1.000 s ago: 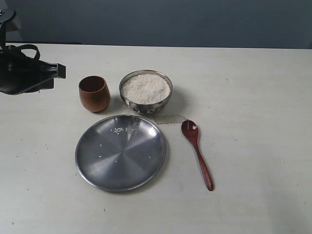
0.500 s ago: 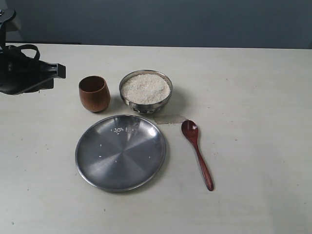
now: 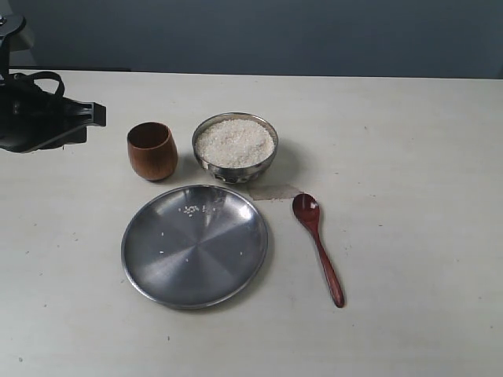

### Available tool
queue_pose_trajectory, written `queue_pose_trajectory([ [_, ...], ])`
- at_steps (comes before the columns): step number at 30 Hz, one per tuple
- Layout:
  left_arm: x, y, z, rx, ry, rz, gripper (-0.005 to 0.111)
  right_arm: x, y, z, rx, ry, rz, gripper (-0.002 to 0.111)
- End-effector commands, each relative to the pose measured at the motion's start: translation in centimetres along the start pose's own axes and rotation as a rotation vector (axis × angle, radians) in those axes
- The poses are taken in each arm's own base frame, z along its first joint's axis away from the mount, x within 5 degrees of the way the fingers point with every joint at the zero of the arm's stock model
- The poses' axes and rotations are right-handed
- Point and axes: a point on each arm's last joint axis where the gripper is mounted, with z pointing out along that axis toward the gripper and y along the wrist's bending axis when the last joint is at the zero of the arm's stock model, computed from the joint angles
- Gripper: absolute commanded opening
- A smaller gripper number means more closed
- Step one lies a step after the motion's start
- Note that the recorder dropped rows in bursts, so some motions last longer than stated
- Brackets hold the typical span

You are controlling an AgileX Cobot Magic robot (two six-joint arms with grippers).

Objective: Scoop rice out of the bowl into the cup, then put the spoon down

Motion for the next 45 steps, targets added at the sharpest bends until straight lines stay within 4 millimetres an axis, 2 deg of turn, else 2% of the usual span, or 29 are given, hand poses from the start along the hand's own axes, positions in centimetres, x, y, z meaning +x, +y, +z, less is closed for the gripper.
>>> queue_pose_trajectory([
  [1,-0.1,-0.1,0.0,0.002,-0.003,0.004,0.000,0.0,0.6,3.5,-0.037,0.171,-0.114,0.000],
  [4,-0.1,-0.1,0.0,0.002,-0.003,0.004,0.000,0.4,0.7,5.7,-0.090,0.225,-0.117,0.000],
  [6,-0.1,-0.1,0.0,0.002,-0.003,0.004,0.000,1.4,0.5,7.2,-0.100,0.302,-0.101,0.000],
  [12,-0.1,-0.1,0.0,0.002,-0.004,0.003,0.000,5.8,-0.4,9.8,-0.107,0.567,-0.089,0.000],
  [19,-0.1,-0.1,0.0,0.002,-0.004,0.003,0.000,11.4,0.4,10.3,-0.232,0.803,-0.015,0.000],
  [23,-0.1,-0.1,0.0,0.002,-0.004,0.003,0.000,14.6,1.2,9.6,-0.369,0.977,-0.017,0.000],
  [25,-0.1,-0.1,0.0,0.002,-0.004,0.003,0.000,16.1,1.5,9.1,-0.388,1.054,0.070,0.000],
  [29,-0.1,-0.1,0.0,0.001,-0.008,0.003,0.000,18.6,1.8,8.5,-0.435,1.150,0.115,0.000],
  [34,-0.1,-0.1,0.0,0.001,-0.008,0.003,0.000,19.7,1.9,8.2,-0.461,1.196,0.142,0.000],
  [45,-0.1,-0.1,0.0,0.001,-0.008,0.003,0.000,19.8,2.1,8.1,-0.480,1.204,0.149,0.000],
])
